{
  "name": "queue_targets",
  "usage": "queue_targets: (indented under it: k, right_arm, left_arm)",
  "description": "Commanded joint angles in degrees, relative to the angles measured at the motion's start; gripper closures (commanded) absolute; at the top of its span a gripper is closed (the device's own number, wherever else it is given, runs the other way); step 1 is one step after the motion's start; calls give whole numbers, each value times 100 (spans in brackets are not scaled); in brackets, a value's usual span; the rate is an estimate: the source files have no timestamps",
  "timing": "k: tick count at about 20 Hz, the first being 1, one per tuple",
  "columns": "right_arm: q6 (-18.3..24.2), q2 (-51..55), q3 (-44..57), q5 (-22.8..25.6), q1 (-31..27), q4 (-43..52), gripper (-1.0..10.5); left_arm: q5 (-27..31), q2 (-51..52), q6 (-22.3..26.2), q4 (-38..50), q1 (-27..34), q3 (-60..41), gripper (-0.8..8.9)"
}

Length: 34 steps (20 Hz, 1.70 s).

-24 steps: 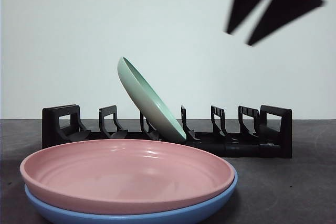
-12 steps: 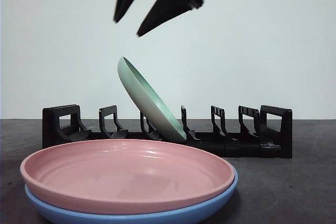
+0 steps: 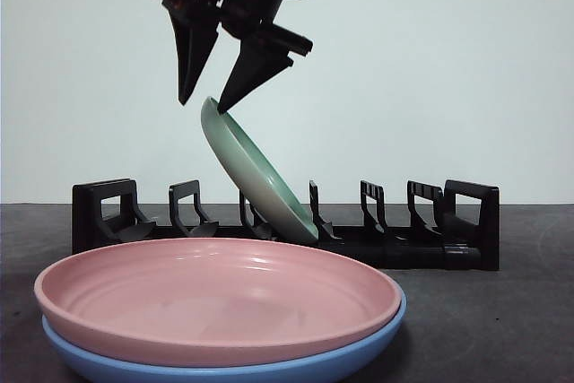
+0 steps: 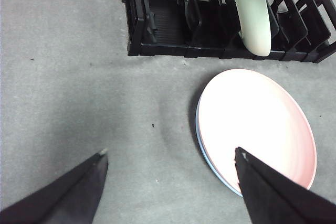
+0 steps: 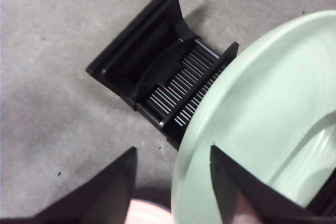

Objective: Place the plate

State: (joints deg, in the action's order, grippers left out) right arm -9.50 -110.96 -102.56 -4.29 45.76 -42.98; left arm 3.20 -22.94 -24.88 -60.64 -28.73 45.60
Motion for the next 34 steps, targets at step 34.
queue_targets:
  k: [34]
  right_arm:
    - [737,817,-588,398,1040,-826,933]
  left_arm:
    - [48,-17,0,365,-13,85,430]
